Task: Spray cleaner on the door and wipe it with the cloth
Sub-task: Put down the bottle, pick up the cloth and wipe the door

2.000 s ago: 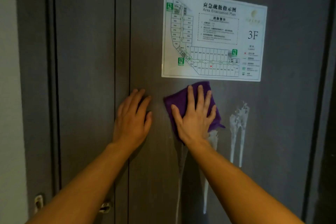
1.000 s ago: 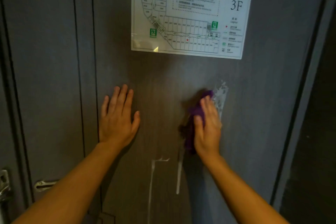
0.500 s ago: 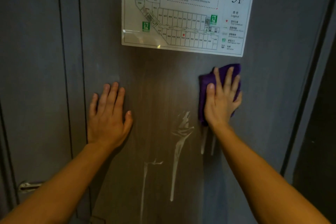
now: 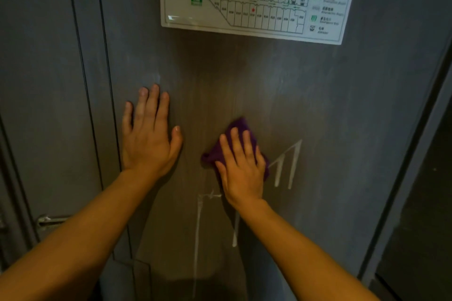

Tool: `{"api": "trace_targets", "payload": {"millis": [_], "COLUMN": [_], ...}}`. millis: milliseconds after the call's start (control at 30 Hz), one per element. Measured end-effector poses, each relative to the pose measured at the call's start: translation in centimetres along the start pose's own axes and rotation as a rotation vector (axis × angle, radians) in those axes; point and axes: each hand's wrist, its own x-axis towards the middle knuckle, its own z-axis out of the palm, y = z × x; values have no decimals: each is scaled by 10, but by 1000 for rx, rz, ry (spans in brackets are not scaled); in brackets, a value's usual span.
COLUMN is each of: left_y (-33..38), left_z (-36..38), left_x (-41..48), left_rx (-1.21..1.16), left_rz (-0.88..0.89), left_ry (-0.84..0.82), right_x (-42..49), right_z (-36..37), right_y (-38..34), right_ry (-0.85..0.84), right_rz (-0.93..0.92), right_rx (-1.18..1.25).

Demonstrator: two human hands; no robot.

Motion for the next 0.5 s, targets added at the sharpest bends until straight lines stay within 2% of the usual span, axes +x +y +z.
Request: {"api": "trace_targets", "payload": {"millis": [67, 133, 267, 433, 500], "left_y": [2, 2, 0, -3, -5], "left_z": [0, 0, 6, 18, 23], "left_x": [-2, -4, -19, -40, -49], "left_rx": [-2, -18, -14, 6, 12], "left_rz": [-12, -14, -24, -18, -2], "left_ry": [-13, -15, -28, 6, 24], "right_x": [-11, -16, -15, 14, 23], "right_z": [-2, -10, -42, -74, -73], "right_y": [6, 14, 39, 119, 149], "right_ry": [-37, -81, 22, 178, 193], "right_rz": [-118, -146, 57, 330, 396], "right_rx": [66, 202, 443, 429, 397]}}
